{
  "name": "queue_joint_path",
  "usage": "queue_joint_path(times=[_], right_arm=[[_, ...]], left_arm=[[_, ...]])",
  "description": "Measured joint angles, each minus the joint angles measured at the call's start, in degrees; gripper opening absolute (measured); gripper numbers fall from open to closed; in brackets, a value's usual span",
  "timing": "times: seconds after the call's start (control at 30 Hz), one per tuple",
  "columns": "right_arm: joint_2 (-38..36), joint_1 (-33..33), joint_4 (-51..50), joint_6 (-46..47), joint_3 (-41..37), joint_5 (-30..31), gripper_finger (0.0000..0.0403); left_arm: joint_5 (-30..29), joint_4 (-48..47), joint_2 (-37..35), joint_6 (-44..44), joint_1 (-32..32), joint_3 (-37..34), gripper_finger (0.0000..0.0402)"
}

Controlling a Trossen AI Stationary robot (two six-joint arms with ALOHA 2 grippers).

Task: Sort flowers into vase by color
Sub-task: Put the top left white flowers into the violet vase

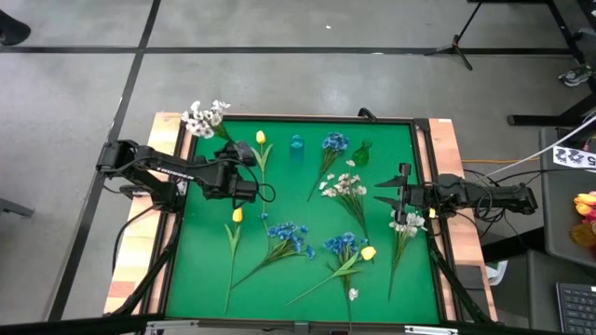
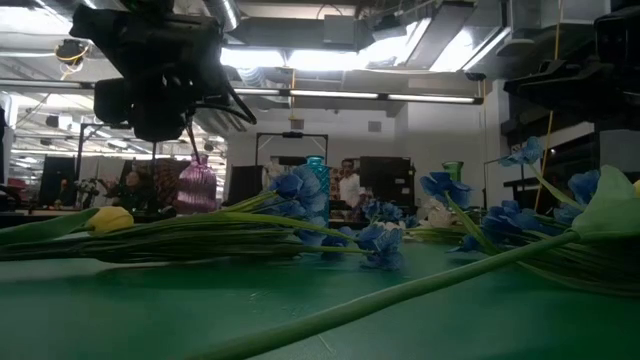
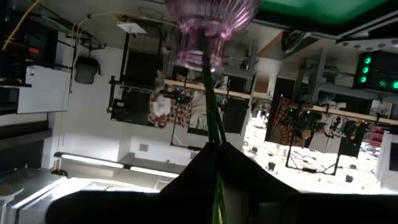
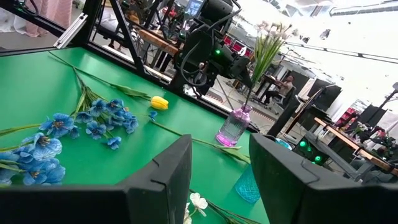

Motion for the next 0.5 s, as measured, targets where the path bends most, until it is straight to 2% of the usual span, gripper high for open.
queue_joint_path(times=[0.5], right_arm=[[0.00, 0.00, -0.07, 0.09, 0.07, 3.04, 0.0161]], left_arm=[[0.52, 0.00, 0.00, 0.42, 0.00, 0.00, 0.0113]])
